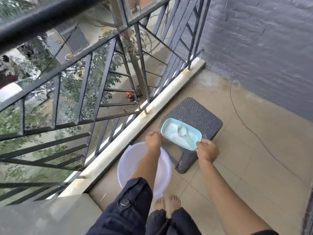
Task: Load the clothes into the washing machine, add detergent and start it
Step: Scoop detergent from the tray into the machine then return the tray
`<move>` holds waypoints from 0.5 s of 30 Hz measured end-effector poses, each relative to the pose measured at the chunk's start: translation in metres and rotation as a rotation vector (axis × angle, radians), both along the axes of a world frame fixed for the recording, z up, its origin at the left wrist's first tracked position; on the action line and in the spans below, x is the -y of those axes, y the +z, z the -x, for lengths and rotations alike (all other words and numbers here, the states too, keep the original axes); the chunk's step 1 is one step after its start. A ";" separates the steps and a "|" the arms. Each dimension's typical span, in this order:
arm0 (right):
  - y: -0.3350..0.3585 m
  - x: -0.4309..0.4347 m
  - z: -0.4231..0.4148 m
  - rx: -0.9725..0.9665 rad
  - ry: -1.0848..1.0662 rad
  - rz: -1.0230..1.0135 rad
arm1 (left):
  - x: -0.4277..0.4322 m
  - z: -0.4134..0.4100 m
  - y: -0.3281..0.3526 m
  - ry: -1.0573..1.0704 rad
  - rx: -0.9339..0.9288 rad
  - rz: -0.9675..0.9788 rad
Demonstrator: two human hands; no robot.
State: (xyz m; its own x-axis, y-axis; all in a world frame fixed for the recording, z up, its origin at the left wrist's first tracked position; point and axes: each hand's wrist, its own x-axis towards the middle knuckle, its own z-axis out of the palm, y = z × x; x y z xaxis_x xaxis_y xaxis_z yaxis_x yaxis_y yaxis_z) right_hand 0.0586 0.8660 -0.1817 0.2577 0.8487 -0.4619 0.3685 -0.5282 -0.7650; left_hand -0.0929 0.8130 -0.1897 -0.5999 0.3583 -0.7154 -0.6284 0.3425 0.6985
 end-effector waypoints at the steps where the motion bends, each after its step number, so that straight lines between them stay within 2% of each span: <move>1: -0.011 -0.007 0.000 0.004 -0.019 -0.001 | -0.009 0.001 -0.013 -0.016 -0.004 0.015; 10: -0.112 -0.047 0.010 -0.011 -0.122 0.101 | -0.071 0.012 -0.117 -0.210 -0.067 0.060; 15: -0.154 -0.066 0.012 -0.006 -0.148 0.130 | -0.085 0.009 -0.151 -0.392 -0.198 0.093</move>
State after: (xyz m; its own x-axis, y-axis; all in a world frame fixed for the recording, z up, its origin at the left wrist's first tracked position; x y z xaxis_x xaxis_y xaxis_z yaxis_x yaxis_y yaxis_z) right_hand 0.0462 0.9317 -0.3353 0.3724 0.7349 -0.5667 0.2750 -0.6706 -0.6890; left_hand -0.1017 0.8980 -0.3405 -0.5597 0.5257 -0.6406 -0.2960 0.5952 0.7471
